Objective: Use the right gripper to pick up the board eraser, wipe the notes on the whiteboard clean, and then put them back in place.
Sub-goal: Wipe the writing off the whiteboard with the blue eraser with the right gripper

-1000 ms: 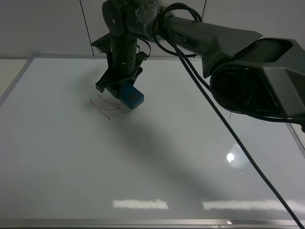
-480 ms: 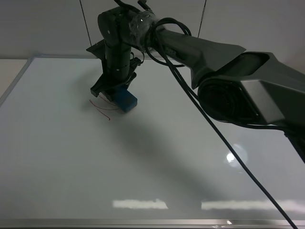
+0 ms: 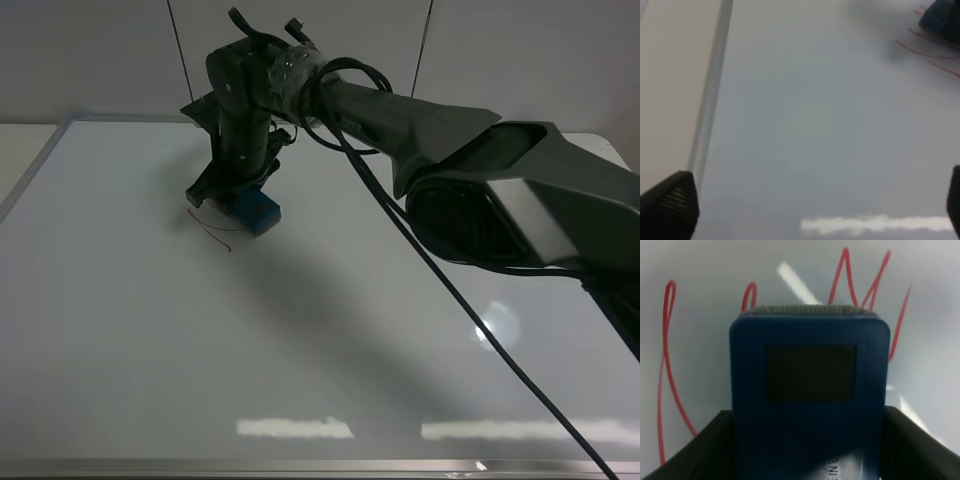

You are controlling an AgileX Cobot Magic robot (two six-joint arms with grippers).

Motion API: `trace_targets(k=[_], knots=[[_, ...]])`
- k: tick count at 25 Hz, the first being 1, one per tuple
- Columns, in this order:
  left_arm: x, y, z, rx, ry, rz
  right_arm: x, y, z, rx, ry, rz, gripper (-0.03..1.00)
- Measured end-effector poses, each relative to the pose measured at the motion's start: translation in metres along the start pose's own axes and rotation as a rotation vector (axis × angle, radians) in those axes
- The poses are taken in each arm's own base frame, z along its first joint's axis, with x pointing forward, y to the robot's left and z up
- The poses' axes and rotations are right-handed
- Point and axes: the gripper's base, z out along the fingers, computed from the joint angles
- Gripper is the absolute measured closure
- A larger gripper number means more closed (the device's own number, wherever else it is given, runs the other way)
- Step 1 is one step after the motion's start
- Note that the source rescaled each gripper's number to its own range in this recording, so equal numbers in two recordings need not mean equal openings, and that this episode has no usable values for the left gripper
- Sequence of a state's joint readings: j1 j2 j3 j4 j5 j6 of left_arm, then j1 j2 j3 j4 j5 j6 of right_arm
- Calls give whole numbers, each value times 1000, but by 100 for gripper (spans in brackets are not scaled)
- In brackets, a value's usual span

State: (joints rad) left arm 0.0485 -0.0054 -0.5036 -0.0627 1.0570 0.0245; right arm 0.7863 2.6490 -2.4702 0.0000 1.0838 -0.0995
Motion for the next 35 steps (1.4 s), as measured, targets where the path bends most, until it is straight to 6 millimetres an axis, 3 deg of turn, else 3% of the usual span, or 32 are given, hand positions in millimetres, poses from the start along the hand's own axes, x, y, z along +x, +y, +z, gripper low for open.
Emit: trace_targets(k=[19, 31, 35], knots=[[0, 0, 0, -1, 0, 0, -5, -5, 14, 7, -93, 13, 94], [0, 0, 0, -1, 0, 0, 3, -53, 12, 58, -70, 80, 94], [0, 0, 0, 0, 0, 0, 4, -57, 12, 50, -73, 97, 94]])
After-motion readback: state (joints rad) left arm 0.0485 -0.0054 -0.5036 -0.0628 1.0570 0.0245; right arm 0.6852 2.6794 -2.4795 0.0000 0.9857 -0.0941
